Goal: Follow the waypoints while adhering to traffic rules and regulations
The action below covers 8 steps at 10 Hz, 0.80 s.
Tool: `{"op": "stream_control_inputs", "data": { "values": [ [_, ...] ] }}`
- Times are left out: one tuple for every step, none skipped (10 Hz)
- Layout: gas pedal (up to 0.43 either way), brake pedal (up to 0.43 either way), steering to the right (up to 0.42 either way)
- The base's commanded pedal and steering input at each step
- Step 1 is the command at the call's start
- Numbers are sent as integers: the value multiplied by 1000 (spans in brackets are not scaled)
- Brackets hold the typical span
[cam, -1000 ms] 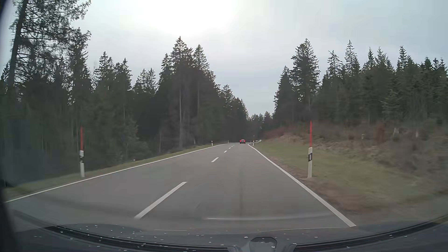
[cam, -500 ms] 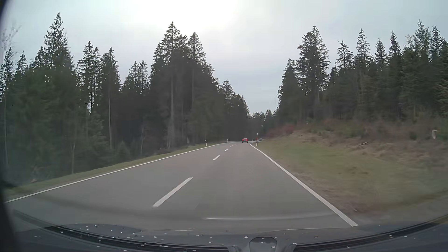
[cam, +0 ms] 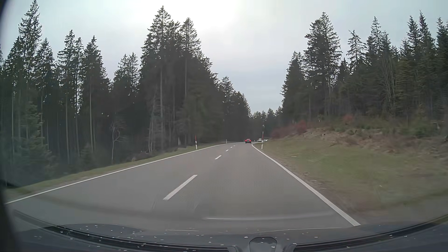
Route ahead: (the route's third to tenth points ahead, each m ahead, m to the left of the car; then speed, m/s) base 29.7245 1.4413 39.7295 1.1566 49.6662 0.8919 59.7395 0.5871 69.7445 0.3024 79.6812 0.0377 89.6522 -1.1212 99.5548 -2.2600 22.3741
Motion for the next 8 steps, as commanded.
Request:
{"op": "stream_control_inputs", "data": {
  "values": [
    [59, 0, 0],
    [59, 0, 0],
    [59, 0, 0],
    [59, 0, 0],
    [59, 0, 0],
    [59, 0, 0],
    [59, 0, 0],
    [59, 0, 0]
  ]
}}
